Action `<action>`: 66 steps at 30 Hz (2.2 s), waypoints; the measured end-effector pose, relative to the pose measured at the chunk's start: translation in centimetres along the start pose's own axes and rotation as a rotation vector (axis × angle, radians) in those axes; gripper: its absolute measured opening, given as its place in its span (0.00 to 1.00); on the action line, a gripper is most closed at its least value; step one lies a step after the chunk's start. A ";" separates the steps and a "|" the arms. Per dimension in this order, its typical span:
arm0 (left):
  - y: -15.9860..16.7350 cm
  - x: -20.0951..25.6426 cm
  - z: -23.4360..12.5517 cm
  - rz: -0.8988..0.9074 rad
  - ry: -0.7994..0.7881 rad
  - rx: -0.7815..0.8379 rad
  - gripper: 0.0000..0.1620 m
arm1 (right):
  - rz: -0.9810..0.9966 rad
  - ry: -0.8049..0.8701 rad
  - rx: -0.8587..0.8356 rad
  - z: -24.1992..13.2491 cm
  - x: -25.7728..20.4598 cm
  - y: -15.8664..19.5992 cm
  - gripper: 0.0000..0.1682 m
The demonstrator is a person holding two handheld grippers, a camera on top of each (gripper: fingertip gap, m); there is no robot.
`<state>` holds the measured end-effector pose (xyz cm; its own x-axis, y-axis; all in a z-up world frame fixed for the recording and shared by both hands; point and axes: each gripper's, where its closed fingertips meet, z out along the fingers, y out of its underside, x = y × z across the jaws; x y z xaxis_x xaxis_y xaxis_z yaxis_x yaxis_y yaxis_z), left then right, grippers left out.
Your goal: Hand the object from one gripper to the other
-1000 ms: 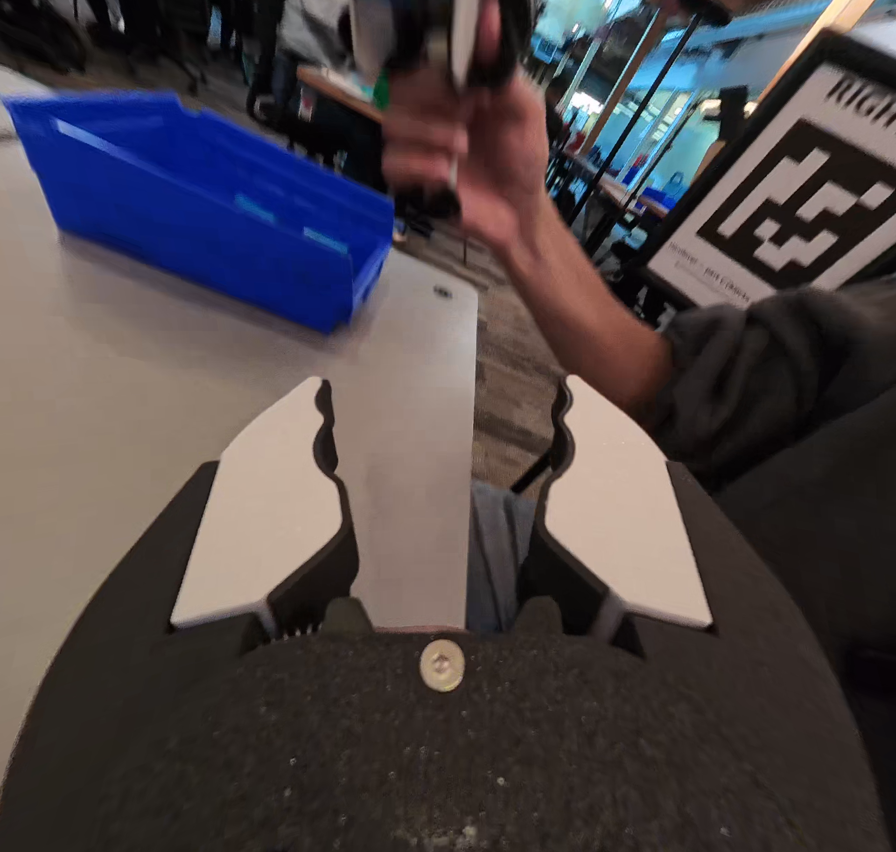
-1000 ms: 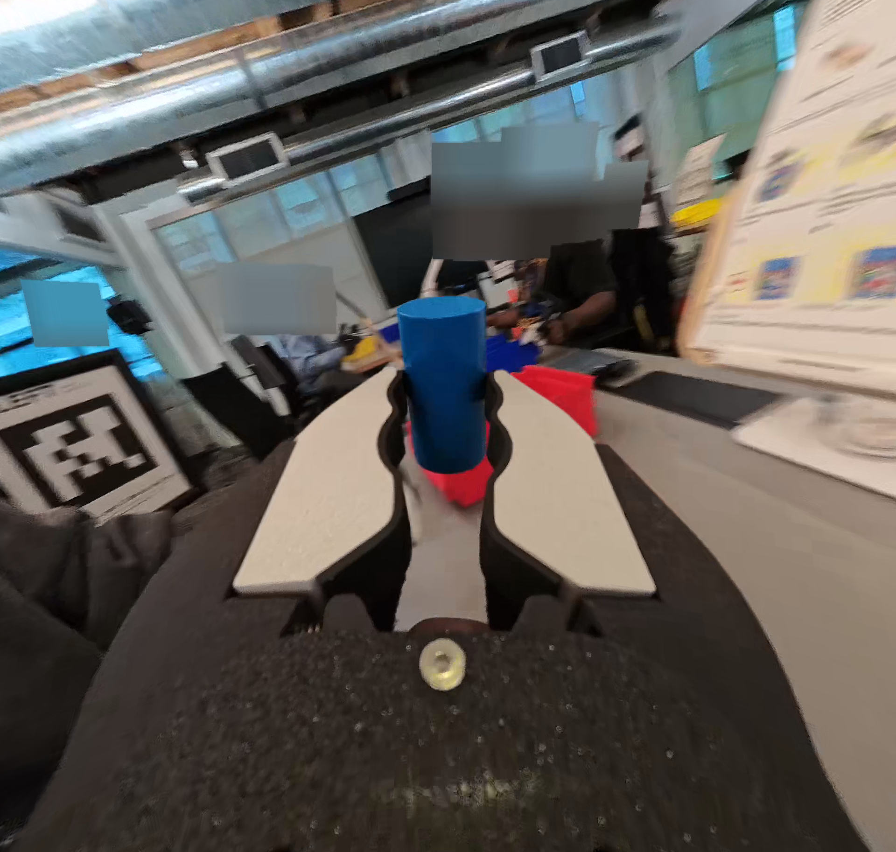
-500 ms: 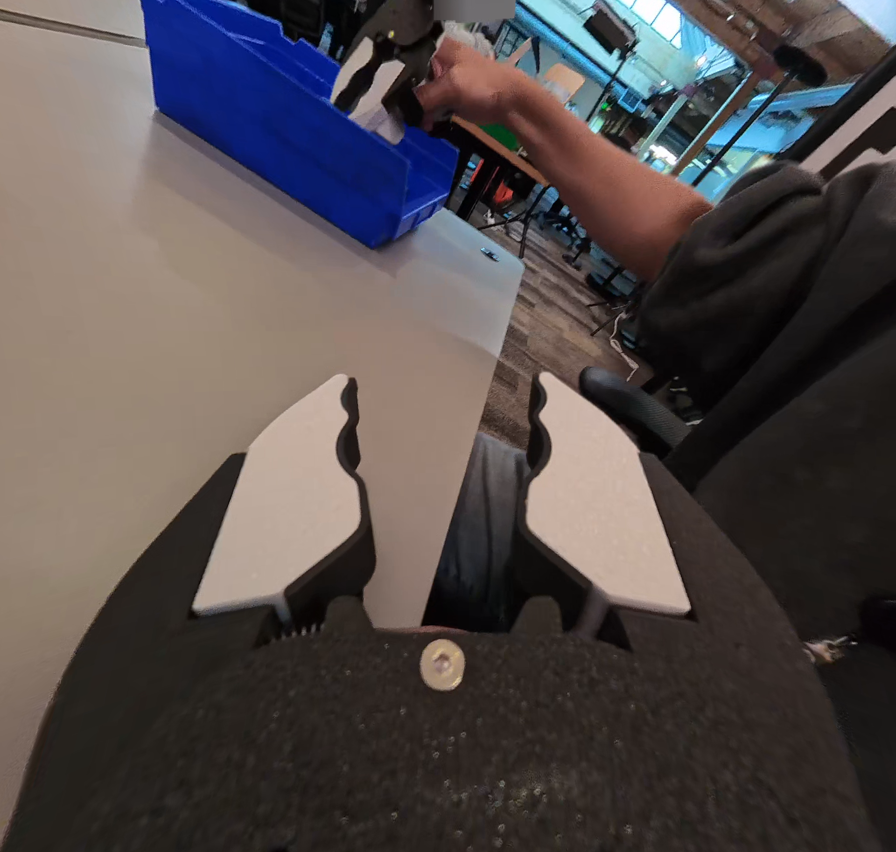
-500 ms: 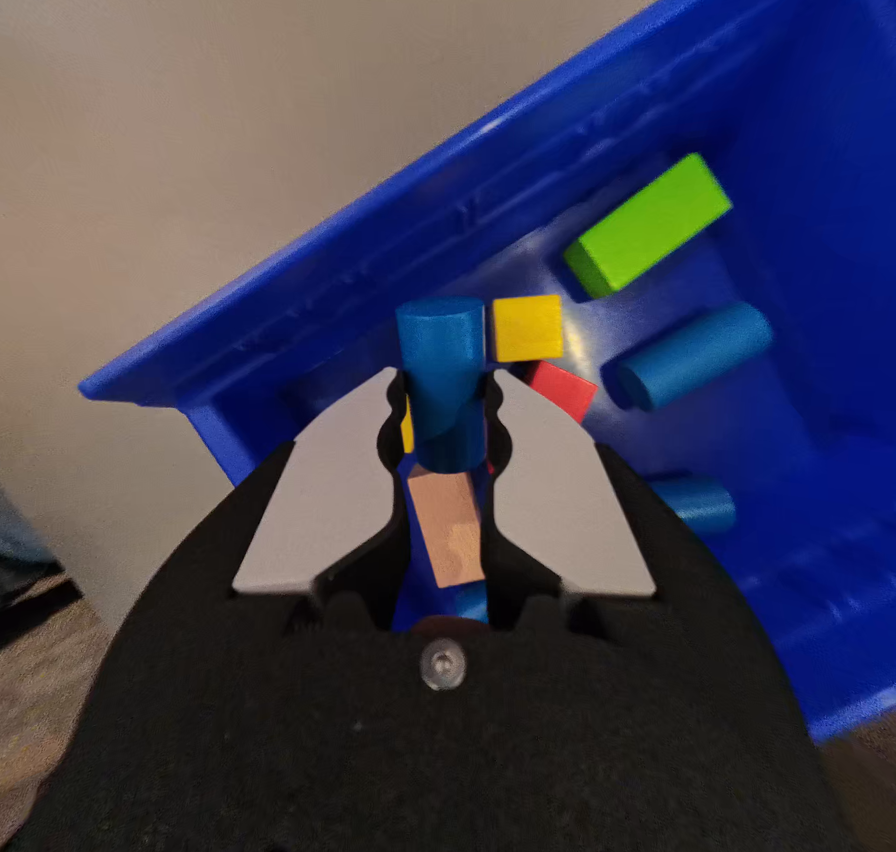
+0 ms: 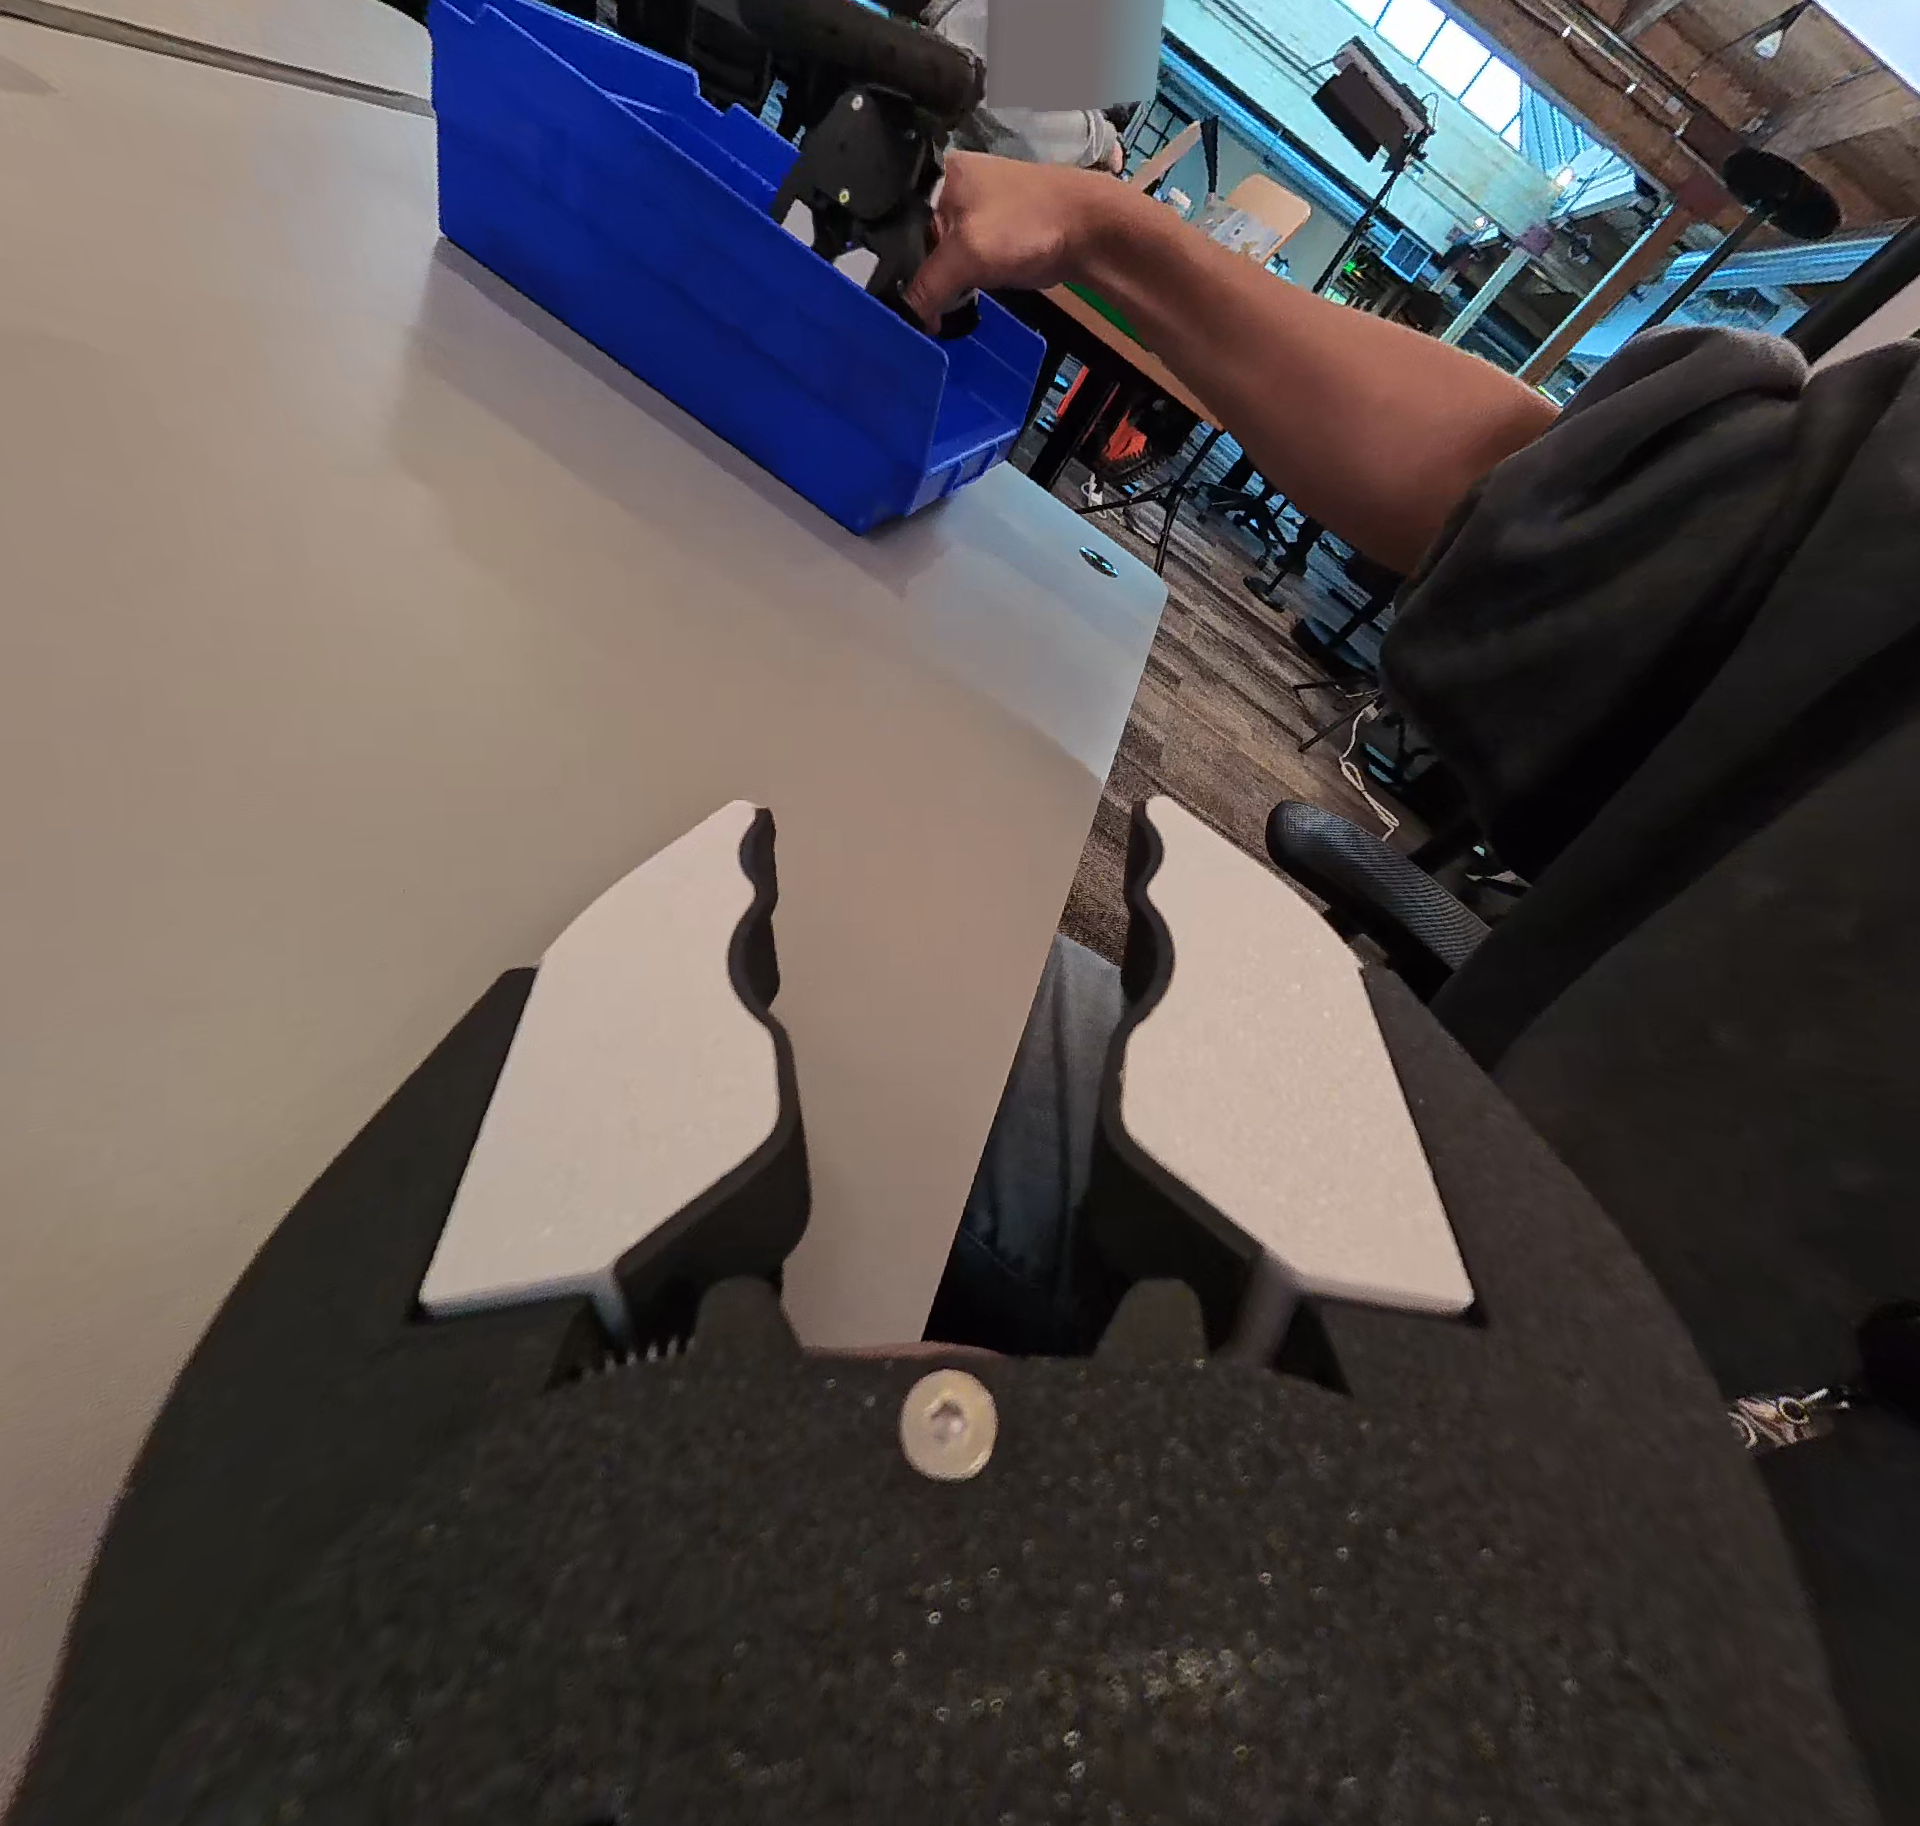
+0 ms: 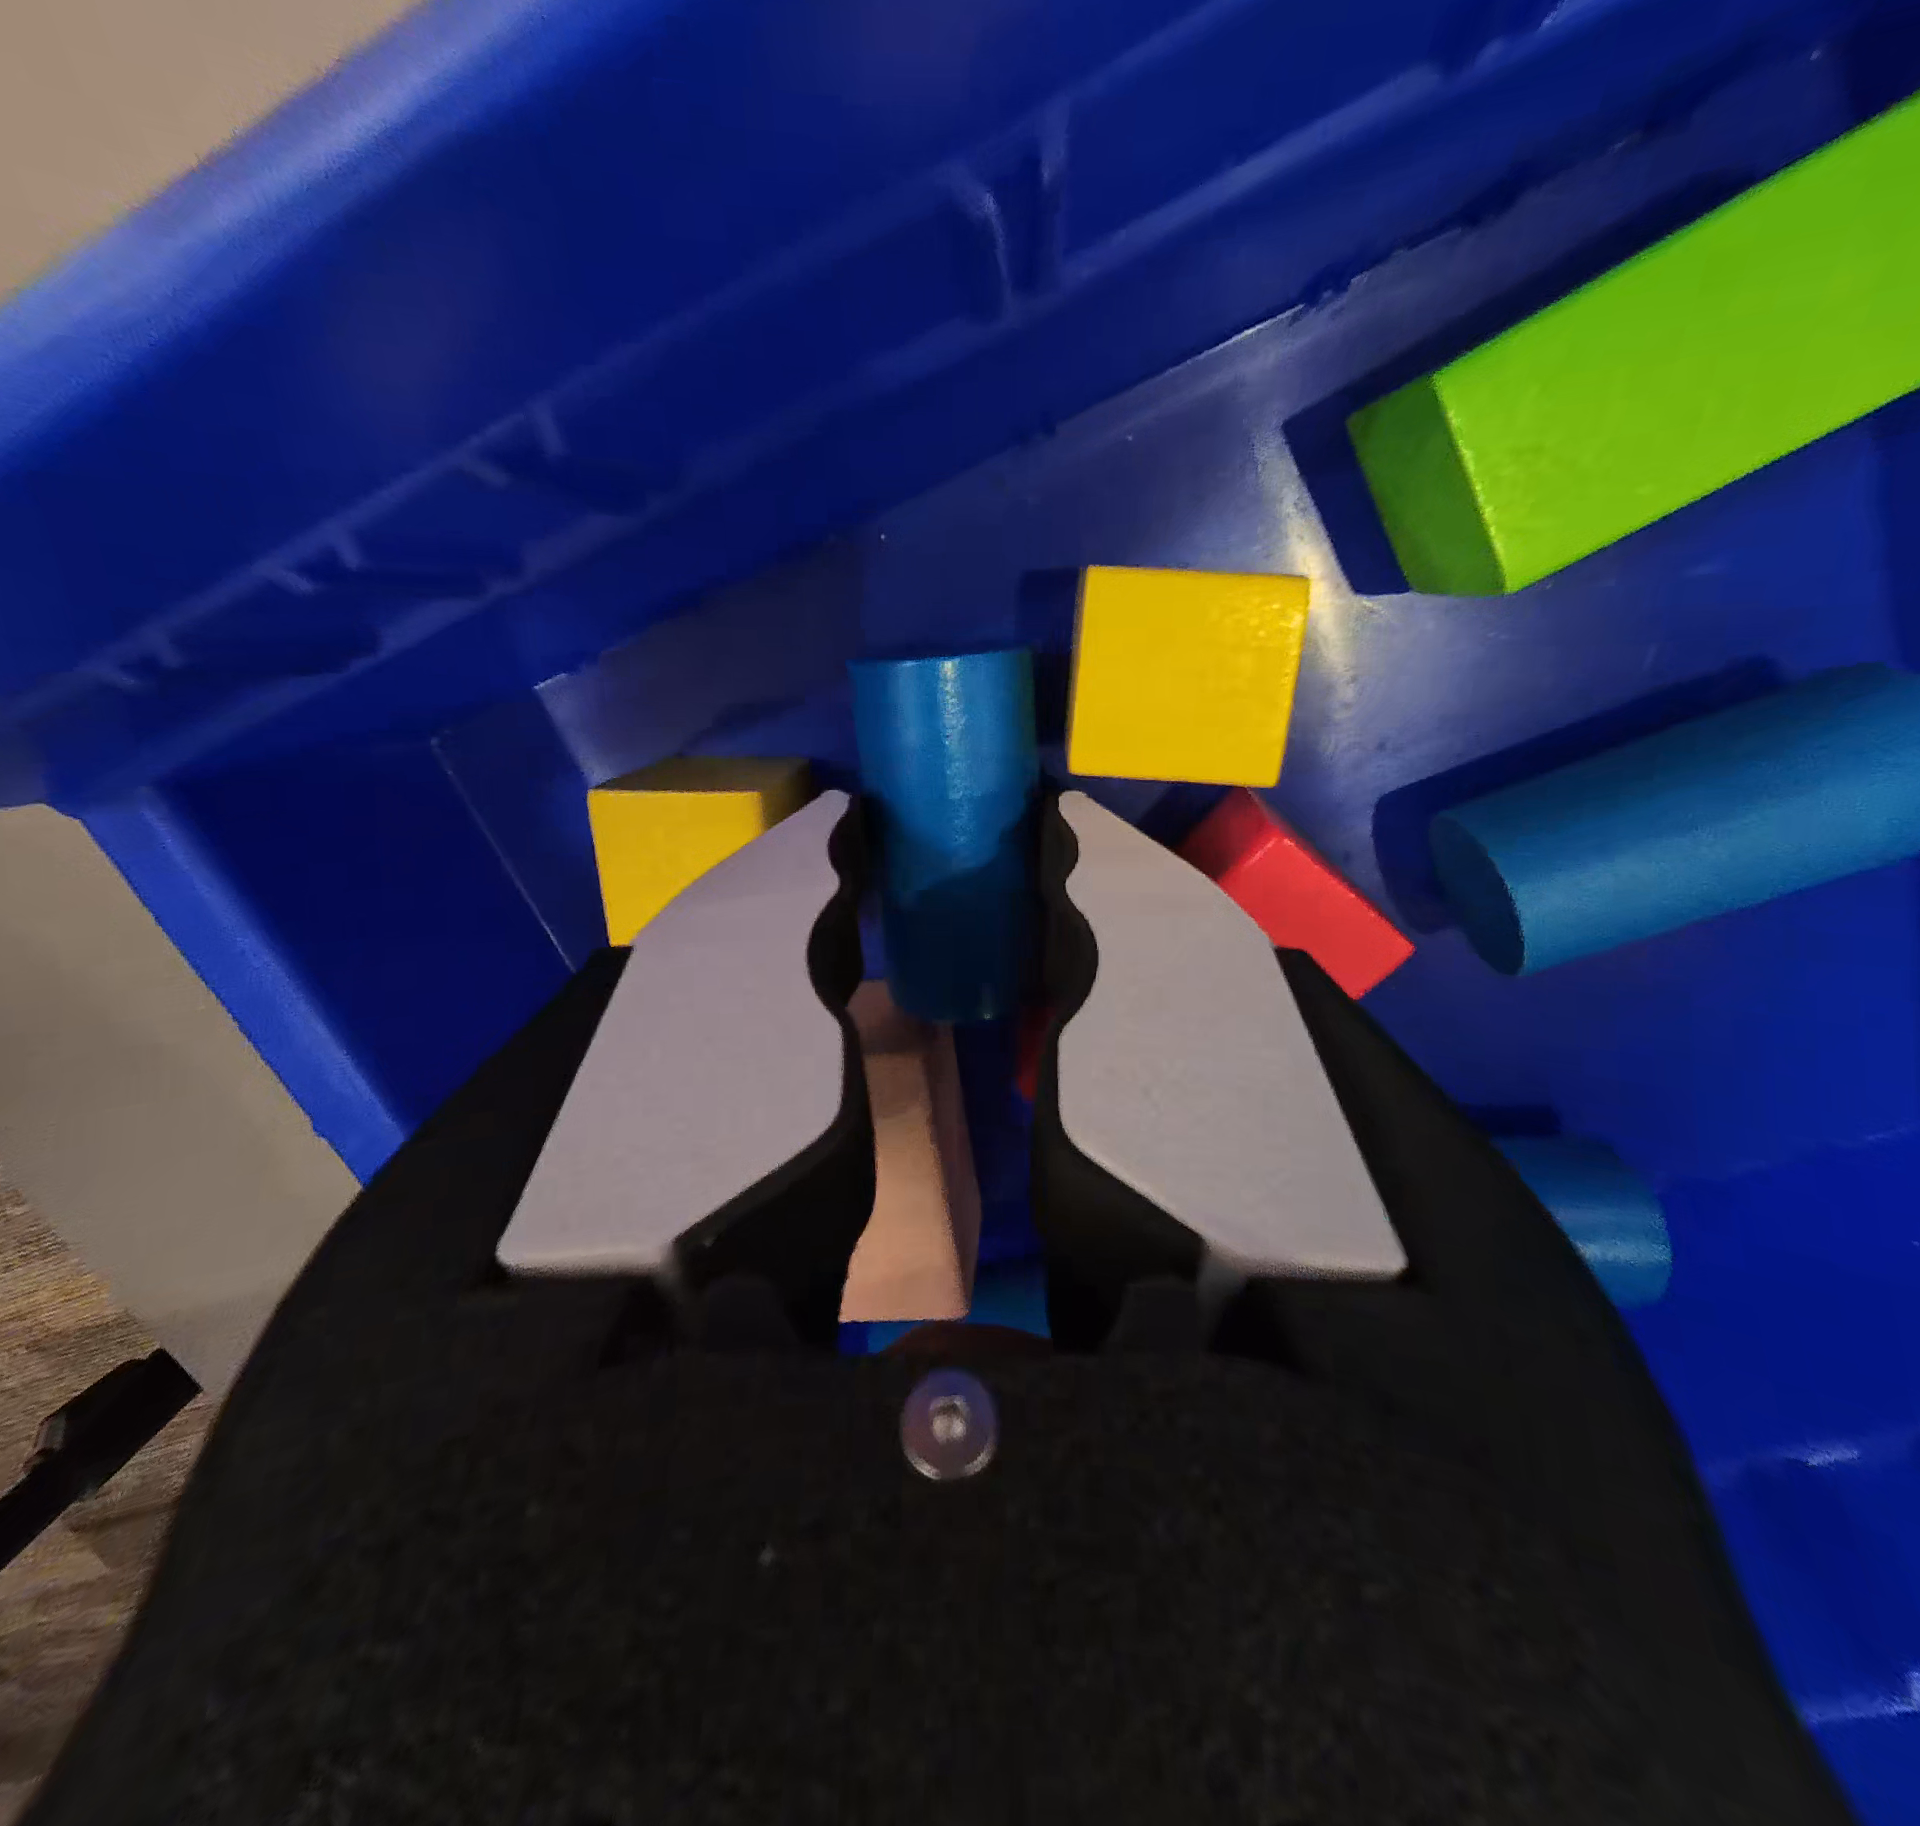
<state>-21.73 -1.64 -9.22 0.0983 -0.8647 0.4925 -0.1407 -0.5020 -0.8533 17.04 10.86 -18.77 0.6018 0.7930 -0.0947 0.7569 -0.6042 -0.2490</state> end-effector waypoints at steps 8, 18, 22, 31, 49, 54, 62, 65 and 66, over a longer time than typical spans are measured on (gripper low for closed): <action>0.1 0.1 0.0 0.037 -0.023 -0.006 0.40 | 0.199 0.300 0.504 -9.6 -1.3 -3.7 0.25; -0.7 -0.8 0.3 0.093 -0.119 0.027 0.40 | 0.530 0.209 1.243 -4.5 -22.2 -7.8 0.29; -3.7 -1.8 -1.4 0.069 -0.211 0.086 0.34 | 0.386 0.263 1.204 -4.4 -23.7 -9.1 0.29; -10.7 -22.0 -16.7 -0.280 -0.978 -0.383 0.38 | 0.417 0.104 1.217 -3.9 -24.3 -8.5 0.29; -9.3 -41.4 -18.5 -0.663 -1.192 -0.680 0.28 | 0.410 -0.016 1.194 -2.9 -24.9 -8.5 0.29; -9.1 -41.5 -18.2 -0.653 -1.174 -0.736 0.21 | 0.426 0.002 1.205 -3.4 -24.5 -7.8 0.29; -9.6 -41.0 -18.7 -0.590 -1.097 -0.696 0.21 | 0.422 -0.008 1.218 -3.7 -24.6 -8.1 0.29; -10.7 -38.8 -19.1 -0.569 -0.991 -0.539 0.21 | 0.426 -0.001 1.222 -3.8 -24.7 -7.9 0.29; -11.1 -37.7 -19.2 -0.552 -0.935 -0.485 0.21 | 0.431 -0.001 1.224 -3.8 -24.7 -7.8 0.29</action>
<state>-42.78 36.21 -15.01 0.9151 -0.2848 0.2854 -0.1922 -0.9303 -0.3124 -2.74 -4.29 -10.83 0.7367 0.5540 -0.3878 -0.2198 -0.3461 -0.9121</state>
